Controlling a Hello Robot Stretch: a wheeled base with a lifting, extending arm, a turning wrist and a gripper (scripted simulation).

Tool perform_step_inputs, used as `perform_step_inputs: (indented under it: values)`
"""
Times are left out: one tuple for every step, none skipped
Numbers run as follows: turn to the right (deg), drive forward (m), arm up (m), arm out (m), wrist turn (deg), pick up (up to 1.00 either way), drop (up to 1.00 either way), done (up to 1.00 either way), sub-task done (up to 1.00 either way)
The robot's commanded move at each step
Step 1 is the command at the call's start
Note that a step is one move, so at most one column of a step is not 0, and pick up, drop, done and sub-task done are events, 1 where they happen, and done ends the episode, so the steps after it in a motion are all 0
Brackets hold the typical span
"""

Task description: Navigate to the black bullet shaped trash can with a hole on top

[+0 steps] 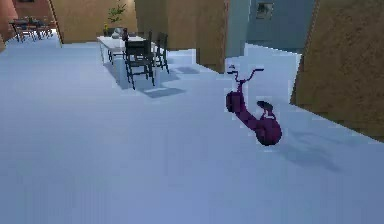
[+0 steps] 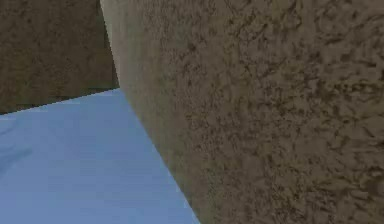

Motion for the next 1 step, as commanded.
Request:
perform_step_inputs:
  values:
    - [-30.0, 0.0, 0.0, 0.0, 0.0, 0.0, 0.0, 0.0, 0.0]
